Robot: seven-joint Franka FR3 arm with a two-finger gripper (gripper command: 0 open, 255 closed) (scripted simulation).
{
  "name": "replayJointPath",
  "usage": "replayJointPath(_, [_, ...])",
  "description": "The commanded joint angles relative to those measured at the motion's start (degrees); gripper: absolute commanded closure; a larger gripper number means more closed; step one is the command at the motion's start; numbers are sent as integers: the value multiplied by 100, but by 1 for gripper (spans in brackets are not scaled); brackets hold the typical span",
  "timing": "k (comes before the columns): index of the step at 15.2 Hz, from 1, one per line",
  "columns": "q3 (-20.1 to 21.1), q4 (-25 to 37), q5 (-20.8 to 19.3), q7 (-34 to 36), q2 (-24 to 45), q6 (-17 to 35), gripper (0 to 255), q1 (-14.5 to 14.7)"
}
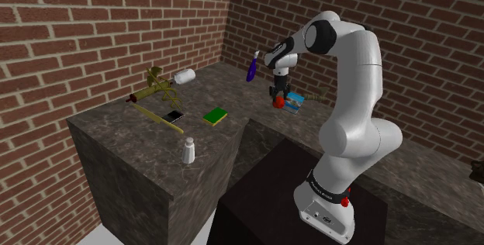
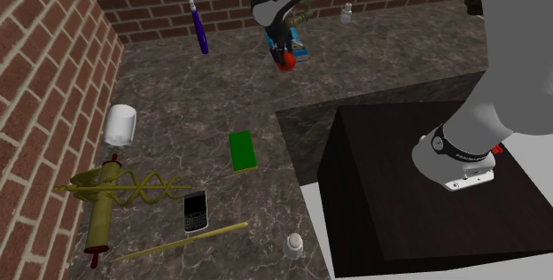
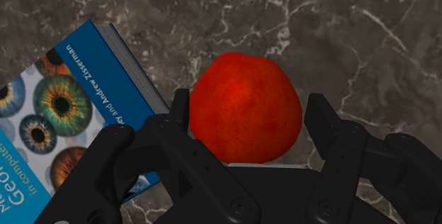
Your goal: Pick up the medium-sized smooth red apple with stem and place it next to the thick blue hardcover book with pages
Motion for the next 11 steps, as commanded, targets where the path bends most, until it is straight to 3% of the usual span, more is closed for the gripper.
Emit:
replayJointPath(1, [9,-3,7,20,106,108,255,-5])
replayJointPath(11, [20,7,17,43,271,262,255,-17])
